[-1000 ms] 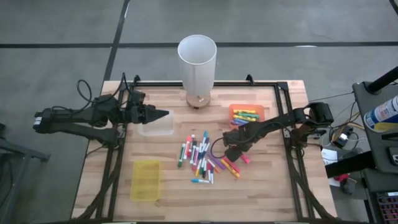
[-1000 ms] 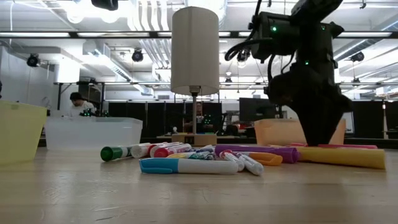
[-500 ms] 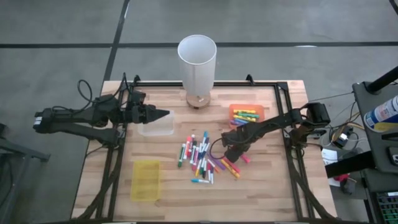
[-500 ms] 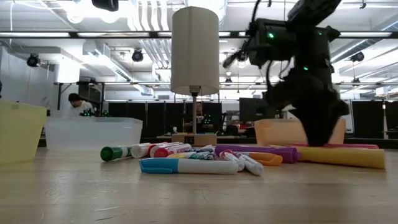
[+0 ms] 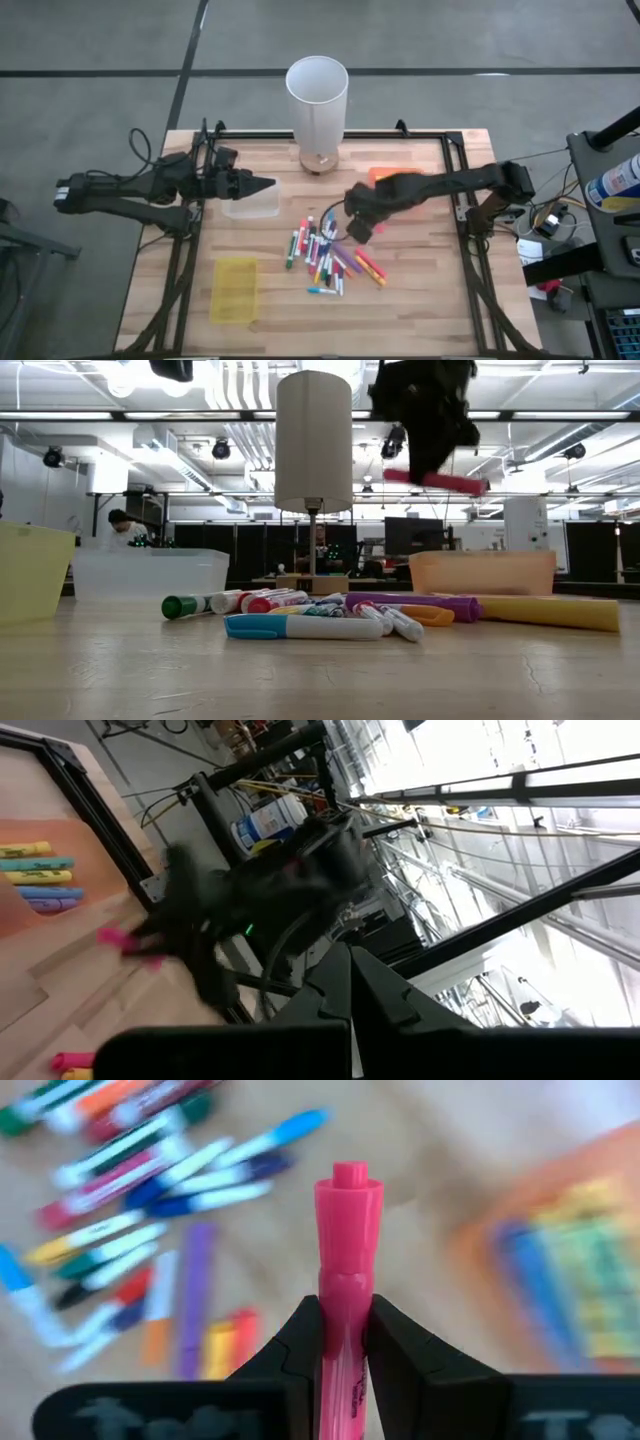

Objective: Pick & Place Markers
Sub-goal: Put the right pink highlighter pen into the orange bin

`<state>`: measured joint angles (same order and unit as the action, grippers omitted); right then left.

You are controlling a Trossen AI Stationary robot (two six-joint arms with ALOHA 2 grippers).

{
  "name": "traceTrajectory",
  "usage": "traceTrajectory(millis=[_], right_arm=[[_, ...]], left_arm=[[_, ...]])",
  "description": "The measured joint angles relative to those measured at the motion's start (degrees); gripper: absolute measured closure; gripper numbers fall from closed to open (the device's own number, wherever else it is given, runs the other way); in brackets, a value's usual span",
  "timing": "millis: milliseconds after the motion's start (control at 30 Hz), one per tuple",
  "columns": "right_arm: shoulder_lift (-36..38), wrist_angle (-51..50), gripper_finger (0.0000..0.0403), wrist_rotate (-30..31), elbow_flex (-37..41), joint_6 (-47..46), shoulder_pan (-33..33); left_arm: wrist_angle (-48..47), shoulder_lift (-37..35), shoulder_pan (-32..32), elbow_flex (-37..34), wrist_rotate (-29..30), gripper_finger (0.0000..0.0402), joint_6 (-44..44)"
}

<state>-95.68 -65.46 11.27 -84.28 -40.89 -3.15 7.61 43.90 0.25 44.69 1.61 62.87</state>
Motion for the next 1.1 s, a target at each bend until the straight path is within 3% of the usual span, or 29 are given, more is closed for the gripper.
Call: traceTrajectory(millis=[200, 400, 633, 967, 1100], right_arm=[[0.02, -15.06, 0.0354, 10.46, -9.8, 7.48, 4.44], [0.04, -16.27, 0.0354, 11.42, -11.29, 12.2, 10.36], [0.02, -14.73, 0.0351, 11.26, -3.77, 18.67, 16.27], [0.0, -0.88, 0.034, 10.58, 11.53, 29.12, 23.78], [-0.01, 3.25, 0.0336, 5.95, 15.97, 29.34, 26.4]], left_arm=[[0.02, 0.37, 0.0, 0.0, -0.02, 0.0401, 0.09], [0.05, 0.37, 0.0, 0.0, -0.02, 0.0401, 0.13], [0.07, 0.37, -0.02, 0.0, -0.02, 0.0401, 0.15], [0.07, 0.35, -0.02, 0.0, -0.02, 0.0401, 0.15], [0.07, 0.35, -0.02, 0.0, -0.01, 0.0401, 0.15]])
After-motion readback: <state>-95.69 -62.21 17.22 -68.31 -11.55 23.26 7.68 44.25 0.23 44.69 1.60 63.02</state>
